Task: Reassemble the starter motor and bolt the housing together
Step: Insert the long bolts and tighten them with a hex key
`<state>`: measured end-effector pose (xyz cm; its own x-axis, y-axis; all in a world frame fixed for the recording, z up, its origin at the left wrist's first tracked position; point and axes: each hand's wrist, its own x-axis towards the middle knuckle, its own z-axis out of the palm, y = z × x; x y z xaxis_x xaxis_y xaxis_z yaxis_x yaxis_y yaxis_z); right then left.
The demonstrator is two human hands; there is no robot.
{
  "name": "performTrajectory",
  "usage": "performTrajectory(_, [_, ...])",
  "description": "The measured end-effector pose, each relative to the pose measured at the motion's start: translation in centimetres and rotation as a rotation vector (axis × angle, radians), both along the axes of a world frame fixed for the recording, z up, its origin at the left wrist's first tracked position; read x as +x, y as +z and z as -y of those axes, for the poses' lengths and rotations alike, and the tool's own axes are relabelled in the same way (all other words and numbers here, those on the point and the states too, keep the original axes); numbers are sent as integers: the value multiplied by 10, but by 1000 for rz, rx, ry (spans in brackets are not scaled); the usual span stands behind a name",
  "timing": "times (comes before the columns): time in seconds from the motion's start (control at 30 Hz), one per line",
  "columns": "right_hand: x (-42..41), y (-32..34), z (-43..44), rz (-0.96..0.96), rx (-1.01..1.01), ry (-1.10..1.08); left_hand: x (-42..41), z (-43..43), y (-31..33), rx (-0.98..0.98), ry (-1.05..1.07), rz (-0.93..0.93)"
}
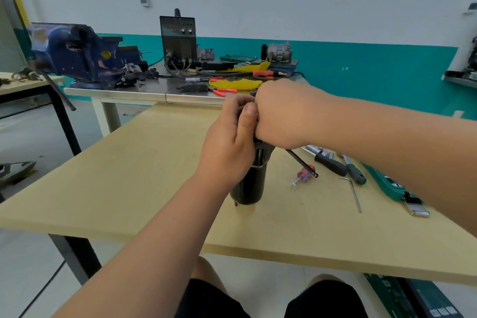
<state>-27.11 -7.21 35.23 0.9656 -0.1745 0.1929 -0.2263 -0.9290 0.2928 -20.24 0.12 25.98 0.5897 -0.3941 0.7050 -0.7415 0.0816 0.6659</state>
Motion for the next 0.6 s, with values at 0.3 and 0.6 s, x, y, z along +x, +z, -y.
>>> performTrajectory(0.3, [-1, -4, 4, 51, 218, -111, -16, 19, 1, -67, 274, -16])
performTrajectory(0.6, [-22, 3, 35, 2, 159, 377, 6, -2, 5, -17, -24, -205])
